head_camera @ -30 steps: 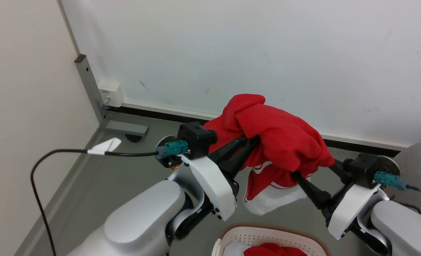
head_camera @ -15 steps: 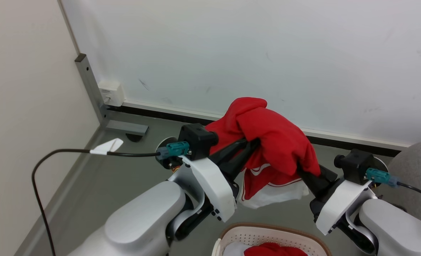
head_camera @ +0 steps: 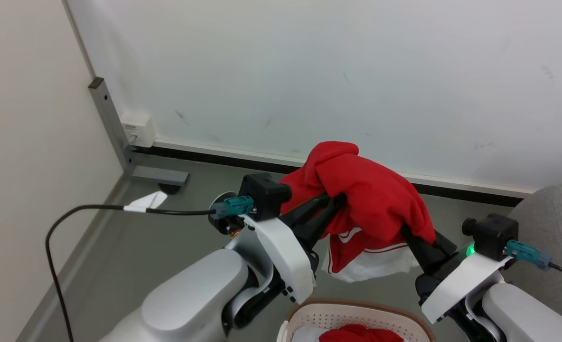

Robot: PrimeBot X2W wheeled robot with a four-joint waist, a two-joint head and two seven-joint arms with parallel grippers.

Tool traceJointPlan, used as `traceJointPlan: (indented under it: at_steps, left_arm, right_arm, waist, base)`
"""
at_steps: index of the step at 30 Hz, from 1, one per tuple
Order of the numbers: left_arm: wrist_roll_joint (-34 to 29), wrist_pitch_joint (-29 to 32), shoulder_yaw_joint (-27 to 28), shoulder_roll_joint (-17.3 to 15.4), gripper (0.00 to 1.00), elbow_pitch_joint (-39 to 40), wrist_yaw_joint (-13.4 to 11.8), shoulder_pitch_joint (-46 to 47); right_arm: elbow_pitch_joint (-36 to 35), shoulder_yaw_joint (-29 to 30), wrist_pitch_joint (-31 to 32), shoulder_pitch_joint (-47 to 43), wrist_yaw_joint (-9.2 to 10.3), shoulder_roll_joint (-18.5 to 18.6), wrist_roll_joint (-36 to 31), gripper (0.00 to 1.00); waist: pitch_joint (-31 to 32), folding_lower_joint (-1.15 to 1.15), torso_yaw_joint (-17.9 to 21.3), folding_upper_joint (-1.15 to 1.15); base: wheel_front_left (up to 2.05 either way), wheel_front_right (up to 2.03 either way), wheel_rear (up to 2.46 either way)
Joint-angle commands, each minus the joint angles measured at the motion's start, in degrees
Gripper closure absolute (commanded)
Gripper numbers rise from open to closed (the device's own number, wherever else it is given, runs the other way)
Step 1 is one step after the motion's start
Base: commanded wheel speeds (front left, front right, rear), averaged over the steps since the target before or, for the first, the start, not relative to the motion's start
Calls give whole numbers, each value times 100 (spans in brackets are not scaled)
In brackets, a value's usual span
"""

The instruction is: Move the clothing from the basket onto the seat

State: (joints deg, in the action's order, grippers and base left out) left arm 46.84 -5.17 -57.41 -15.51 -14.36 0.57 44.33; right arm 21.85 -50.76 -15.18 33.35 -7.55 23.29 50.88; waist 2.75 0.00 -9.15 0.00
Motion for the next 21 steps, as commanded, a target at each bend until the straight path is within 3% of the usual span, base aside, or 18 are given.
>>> traceJointPlan:
  at_steps: [1, 6, 8, 9, 10, 21]
  left_arm:
    - [2, -18, 9, -8, 100, 40, -3, -62]
    - [-7, -58, 11, -47, 100, 55, -56, -105]
    - [-16, -74, 11, -54, 58, 60, -88, -120]
    - [-16, -87, 15, -60, 18, 63, -107, -127]
    - [-11, -112, 24, -59, 0, 73, -110, -134]
    - [19, -216, 62, -115, 0, 139, -202, -218]
  right_arm:
    - [-81, 150, 5, -120, 12, -52, 45, 100]
    - [-278, 734, 5, -361, 12, -244, -70, 100]
    - [-357, 935, 5, -452, 12, -312, -66, 100]
    - [-412, 1045, 5, -488, 12, -350, -33, 100]
    - [-465, 1137, 5, -530, 12, -373, -26, 100]
    - [-828, 1771, 3, -867, 12, -186, -322, 100]
  waist:
    - [-3, 0, 52, 0]
    - [-12, 0, 171, 0]
    - [-16, 0, 219, 0]
    - [-19, 0, 247, 0]
    - [-19, 0, 276, 0]
    - [-62, 0, 690, 0]
  base:
    - [0, 0, 0]
    - [0, 0, 0]
    - [0, 0, 0]
    - [0, 0, 0]
    - [0, 0, 0]
    - [0, 0, 0]
